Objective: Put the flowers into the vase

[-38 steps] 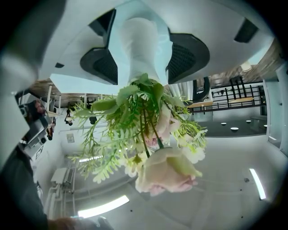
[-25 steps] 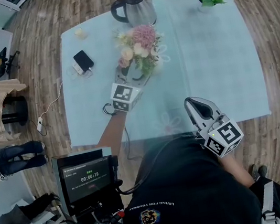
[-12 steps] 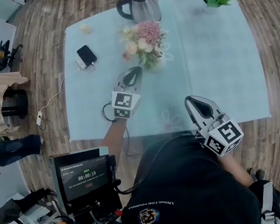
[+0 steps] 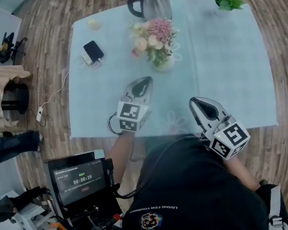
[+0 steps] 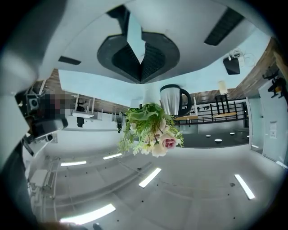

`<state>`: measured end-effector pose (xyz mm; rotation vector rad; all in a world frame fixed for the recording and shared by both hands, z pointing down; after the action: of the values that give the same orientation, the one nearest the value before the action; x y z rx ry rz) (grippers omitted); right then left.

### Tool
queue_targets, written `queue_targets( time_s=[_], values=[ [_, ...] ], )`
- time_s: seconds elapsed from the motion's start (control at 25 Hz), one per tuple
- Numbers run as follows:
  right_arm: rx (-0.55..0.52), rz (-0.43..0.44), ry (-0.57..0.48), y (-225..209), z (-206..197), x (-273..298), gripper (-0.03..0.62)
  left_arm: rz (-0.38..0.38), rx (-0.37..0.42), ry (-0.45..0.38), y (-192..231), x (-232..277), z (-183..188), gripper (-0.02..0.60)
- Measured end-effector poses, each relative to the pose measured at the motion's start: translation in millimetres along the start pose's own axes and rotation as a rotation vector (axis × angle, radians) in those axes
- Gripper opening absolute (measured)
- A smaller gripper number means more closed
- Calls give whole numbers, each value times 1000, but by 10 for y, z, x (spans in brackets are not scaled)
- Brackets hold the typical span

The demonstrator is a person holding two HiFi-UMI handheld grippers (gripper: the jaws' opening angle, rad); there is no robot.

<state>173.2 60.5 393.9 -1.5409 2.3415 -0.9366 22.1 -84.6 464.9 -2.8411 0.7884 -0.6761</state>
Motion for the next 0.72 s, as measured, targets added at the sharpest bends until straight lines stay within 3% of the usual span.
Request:
queue_targets(
  time_s=[0.72],
  values=[
    [-2, 56, 30, -69, -52, 127, 20, -65, -236, -116, -591, -396, 429, 8]
  ],
)
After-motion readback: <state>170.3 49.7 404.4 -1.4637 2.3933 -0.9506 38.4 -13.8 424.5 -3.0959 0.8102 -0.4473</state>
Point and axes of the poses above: the fingertips, and each gripper's own axes: x forward along the fingers, y to its left, z out of its top, the point moved 5 cm from there along -x, backward along the fingers, and after that the axes turned 15 degrees about x, right-handed, at the moved point
